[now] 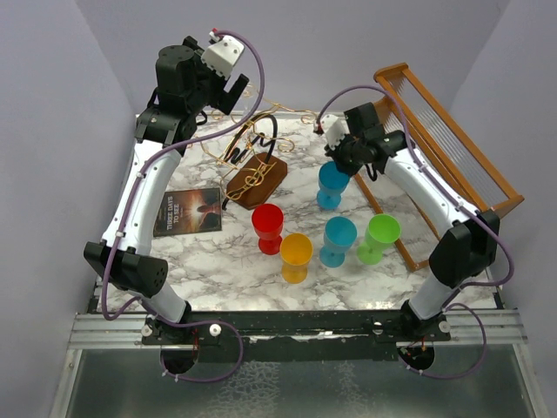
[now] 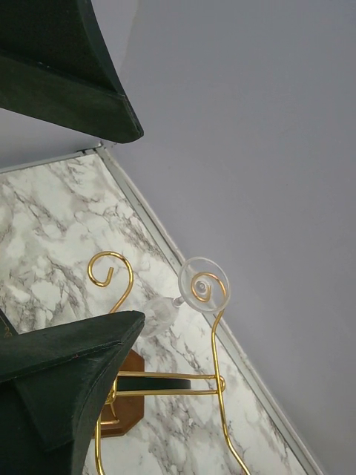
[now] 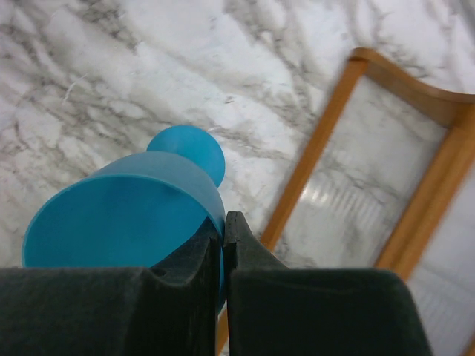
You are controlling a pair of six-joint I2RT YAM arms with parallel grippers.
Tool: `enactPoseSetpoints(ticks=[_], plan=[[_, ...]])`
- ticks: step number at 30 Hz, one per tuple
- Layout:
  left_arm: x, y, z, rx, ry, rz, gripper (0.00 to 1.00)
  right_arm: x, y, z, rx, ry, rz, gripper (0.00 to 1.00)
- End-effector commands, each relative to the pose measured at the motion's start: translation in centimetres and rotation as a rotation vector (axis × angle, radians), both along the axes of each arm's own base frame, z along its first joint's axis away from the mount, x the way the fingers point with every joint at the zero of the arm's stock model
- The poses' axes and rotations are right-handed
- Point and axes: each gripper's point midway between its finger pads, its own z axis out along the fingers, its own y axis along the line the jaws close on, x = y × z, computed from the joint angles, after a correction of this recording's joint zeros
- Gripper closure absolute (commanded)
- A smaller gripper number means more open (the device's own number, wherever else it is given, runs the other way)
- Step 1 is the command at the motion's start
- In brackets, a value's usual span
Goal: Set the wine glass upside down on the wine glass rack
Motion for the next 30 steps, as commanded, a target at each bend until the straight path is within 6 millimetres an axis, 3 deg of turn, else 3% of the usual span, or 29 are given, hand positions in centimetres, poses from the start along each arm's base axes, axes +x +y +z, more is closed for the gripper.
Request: enactPoseSetpoints(ticks=[1, 7, 12, 15, 20, 28, 30], plan=[[-0.3, -0.9, 1.3, -0.098, -0.013, -0.029, 0.01, 3.1, -3.8, 8.2, 0.003, -0.249, -0.125, 0.99], [-0.9, -2.7, 2.3, -0.194, 0.005, -0.105, 0.01, 3.7, -7.4, 14.7, 0.027, -0.426, -0.238, 0.99], [-1.4, -5.2, 2.7, -0.321, 0.040, -0.208, 0.01, 2.6, -8.2, 21.6, 0.096, -0.609, -0.266, 0.99], [-1.7, -7.6, 1.9, -0.435, 0.106, -0.313, 0.01, 1.7, -7.7, 25.0, 0.166, -0.694, -0.235, 0.99], [-3.5, -11.1, 1.8, -0.591, 0.219, -0.500, 0.07, 0.8, -6.4, 29.1, 0.271, -0.765, -0.176, 0.99], [-4.9, -14.0, 2.7, -0.823, 0.358, -0.642, 0.13, -1.3, -3.0, 32.2, 0.439, -0.758, -0.019, 0.99], [-4.5, -14.8, 1.6, -0.865, 0.417, -0.665, 0.15, -1.8, -2.2, 32.8, 0.479, -0.743, 0.017, 0.99]])
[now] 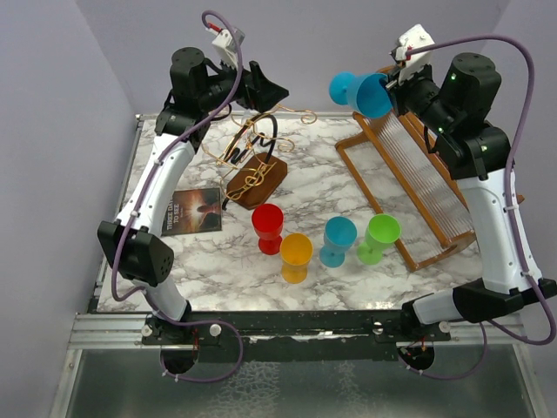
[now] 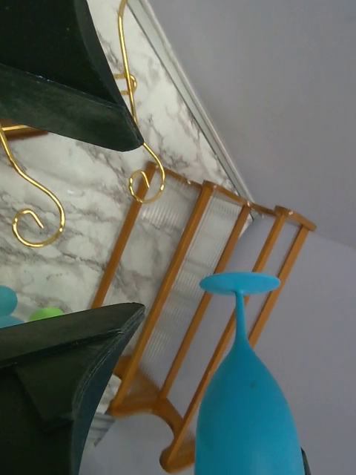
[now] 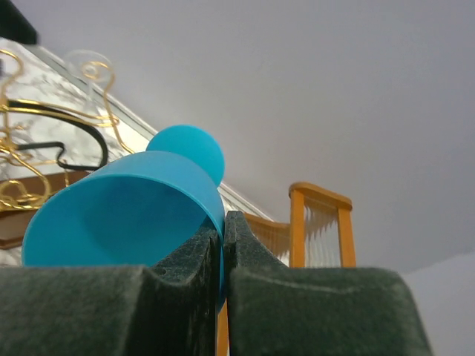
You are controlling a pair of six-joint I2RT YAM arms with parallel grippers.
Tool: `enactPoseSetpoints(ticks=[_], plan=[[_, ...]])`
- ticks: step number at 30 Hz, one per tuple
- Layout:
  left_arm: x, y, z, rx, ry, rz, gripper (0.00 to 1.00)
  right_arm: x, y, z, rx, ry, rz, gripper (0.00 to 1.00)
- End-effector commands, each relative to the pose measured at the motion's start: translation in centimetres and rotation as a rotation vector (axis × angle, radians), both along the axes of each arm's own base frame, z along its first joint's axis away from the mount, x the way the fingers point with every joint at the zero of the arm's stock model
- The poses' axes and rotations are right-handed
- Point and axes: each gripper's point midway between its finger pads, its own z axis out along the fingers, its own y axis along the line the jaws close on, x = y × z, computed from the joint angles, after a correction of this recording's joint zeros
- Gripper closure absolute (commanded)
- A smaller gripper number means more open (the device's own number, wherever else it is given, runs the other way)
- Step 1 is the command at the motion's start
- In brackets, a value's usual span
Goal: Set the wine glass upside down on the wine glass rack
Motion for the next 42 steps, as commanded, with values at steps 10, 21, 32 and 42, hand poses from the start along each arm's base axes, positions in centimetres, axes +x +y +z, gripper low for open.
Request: enactPoseSetpoints(ticks=[10, 21, 32, 42], plan=[[-2.1, -4.3, 1.1, -0.235, 0.142, -0.245, 0.28, -3.4, 5.9, 3.2, 0.165, 0.023, 0.341, 0.99], [-2.8, -5.4, 0.0, -0.223, 0.148, -0.283, 0.49, -3.3, 6.9, 1.9, 0.180, 0.068, 0.388, 0.99], [-2.8, -5.7, -0.3, -0.204, 0.145, -0.304, 1.00, -2.2, 6.5, 0.9, 0.154, 0.070, 0.349, 0.99], [-0.5, -2.9, 1.3, -0.122, 0.042, -0.138, 1.00, -1.3, 4.7, -1.2, 0.078, 0.075, 0.253, 0.52]])
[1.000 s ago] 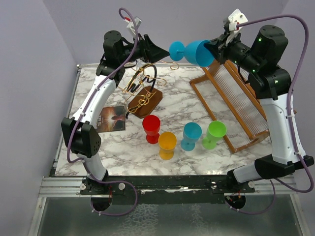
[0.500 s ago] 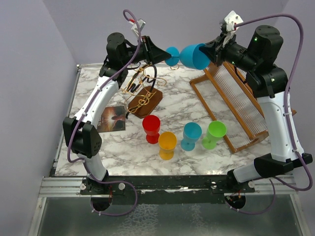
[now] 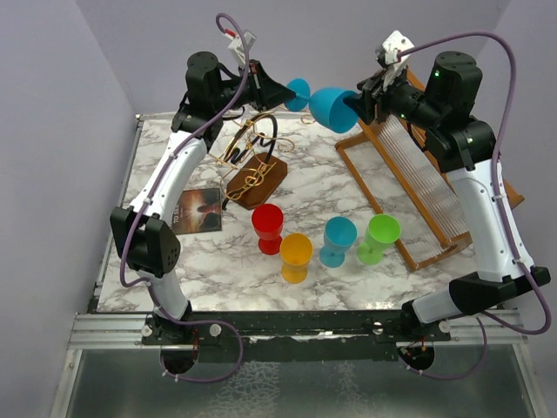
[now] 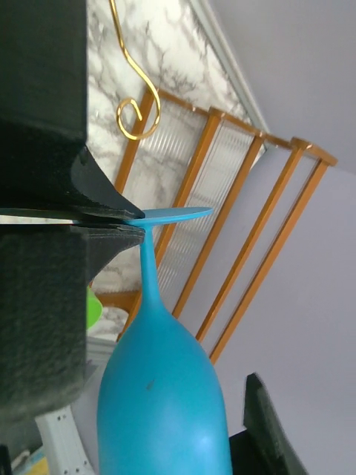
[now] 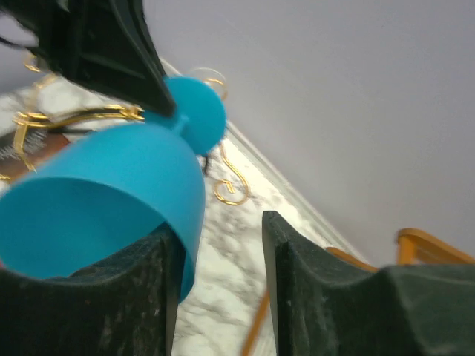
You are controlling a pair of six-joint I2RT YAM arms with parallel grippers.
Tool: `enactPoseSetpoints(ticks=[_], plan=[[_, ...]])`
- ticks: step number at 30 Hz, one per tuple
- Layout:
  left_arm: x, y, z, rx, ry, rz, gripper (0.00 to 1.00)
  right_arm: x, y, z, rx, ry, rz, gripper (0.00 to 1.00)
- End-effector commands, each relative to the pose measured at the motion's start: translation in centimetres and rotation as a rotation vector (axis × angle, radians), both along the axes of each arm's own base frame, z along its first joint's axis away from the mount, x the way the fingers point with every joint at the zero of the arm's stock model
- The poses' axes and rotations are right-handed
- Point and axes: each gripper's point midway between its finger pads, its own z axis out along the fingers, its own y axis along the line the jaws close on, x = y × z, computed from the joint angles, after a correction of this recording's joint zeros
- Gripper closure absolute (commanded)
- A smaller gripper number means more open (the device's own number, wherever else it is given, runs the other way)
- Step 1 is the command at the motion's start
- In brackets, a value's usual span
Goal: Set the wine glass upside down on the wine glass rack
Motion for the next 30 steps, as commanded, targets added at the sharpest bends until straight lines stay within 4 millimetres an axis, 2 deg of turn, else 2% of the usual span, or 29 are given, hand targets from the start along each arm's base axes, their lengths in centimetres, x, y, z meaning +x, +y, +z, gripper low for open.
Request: enactPoseSetpoints(ticks=[1, 4, 6, 7, 11, 15, 20, 23, 26, 30], plan=[[1.4, 2.7, 3.0, 0.048, -0.135, 0.121, 1.00, 0.3, -1.7, 0.1, -0.050, -0.042, -0.085, 0.44], [3.3, 5.4, 3.7, 0.110, -0.177, 0.260, 1.00, 0.2, -2.8, 0.0, -0.076, -0.056, -0.137, 0.30], [4.2, 7.0, 4.4, 0.183, -0.246, 0.360, 1.00, 0.2, -3.6, 0.0, -0.094, -0.066, -0.175, 0.14], [4.6, 7.8, 4.7, 0.225, -0.283, 0.409, 1.00, 0.1, -4.1, 0.1, -0.101, -0.073, -0.195, 0.10], [5.6, 10.1, 5.4, 0.344, -0.381, 0.524, 1.00, -0.2, -5.4, 0.2, -0.127, -0.096, -0.254, 0.05], [6.0, 11.5, 6.0, 0.468, -0.481, 0.605, 1.00, -0.7, -6.5, 0.8, -0.147, -0.123, -0.299, 0.04], [5.8, 11.2, 6.2, 0.670, -0.635, 0.657, 1.00, -1.0, -7.2, 1.1, -0.157, -0.135, -0.323, 0.04], [5.4, 10.7, 6.0, 0.734, -0.681, 0.654, 1.00, -1.2, -7.5, 1.0, -0.157, -0.133, -0.324, 0.04], [4.7, 9.4, 5.5, 0.779, -0.723, 0.602, 1.00, -1.2, -8.1, 0.9, -0.150, -0.129, -0.338, 0.04], [3.2, 6.5, 3.8, 0.853, -0.803, 0.452, 1.00, -1.5, -8.7, 1.1, -0.140, -0.130, -0.343, 0.04]])
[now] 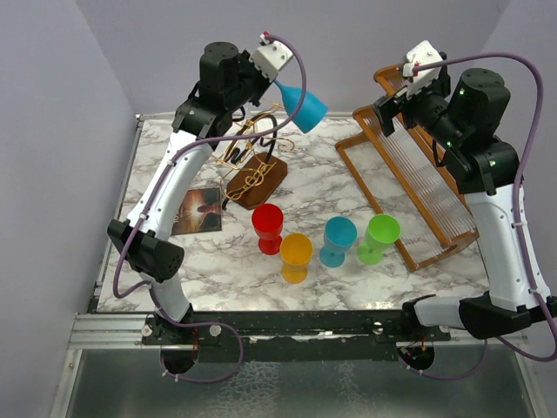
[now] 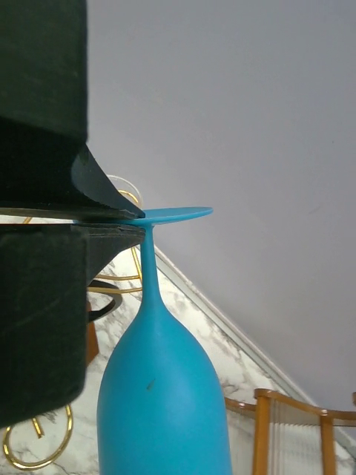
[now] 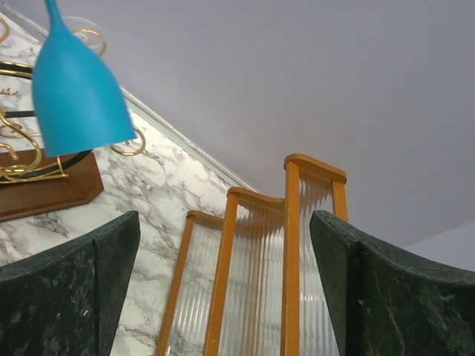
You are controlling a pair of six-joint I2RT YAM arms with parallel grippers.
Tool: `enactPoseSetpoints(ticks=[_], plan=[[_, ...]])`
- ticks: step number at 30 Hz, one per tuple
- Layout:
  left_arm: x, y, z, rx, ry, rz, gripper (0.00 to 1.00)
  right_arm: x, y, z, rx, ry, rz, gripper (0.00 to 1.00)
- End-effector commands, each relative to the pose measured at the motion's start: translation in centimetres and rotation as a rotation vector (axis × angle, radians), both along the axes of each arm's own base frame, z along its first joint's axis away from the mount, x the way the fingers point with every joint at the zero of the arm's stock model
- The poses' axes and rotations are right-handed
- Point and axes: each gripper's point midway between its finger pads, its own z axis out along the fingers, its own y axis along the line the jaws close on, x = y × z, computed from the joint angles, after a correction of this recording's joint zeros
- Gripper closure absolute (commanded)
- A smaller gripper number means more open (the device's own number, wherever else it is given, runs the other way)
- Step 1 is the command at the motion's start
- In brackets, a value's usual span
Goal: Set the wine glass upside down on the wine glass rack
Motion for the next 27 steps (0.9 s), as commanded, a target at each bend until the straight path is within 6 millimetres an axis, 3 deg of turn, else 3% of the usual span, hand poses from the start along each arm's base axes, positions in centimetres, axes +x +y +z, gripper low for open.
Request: enactPoseSetpoints(ticks=[1, 13, 18, 27], plan=[[-2.9, -1.5, 1.1, 0.176, -0.083, -0.097, 1.00, -0.9, -1.4, 0.9, 0.008, -0.025, -0.032, 0.04], [-5.1, -8.3, -4.2, 0.349, -0.058, -0.220, 1.00, -1.5, -2.7, 1.4, 0.021, -0.038, -0.053, 0.04], [-5.1, -9.2, -6.2, 0.415, -0.048, -0.213, 1.00, -1.6, -2.8, 1.3, 0.019, -0.036, -0.051, 0.04], [-3.9, -8.8, -8.9, 0.513, -0.039, -0.151, 1.00, -1.4, -2.5, 0.4, 0.018, -0.015, -0.030, 0.04]])
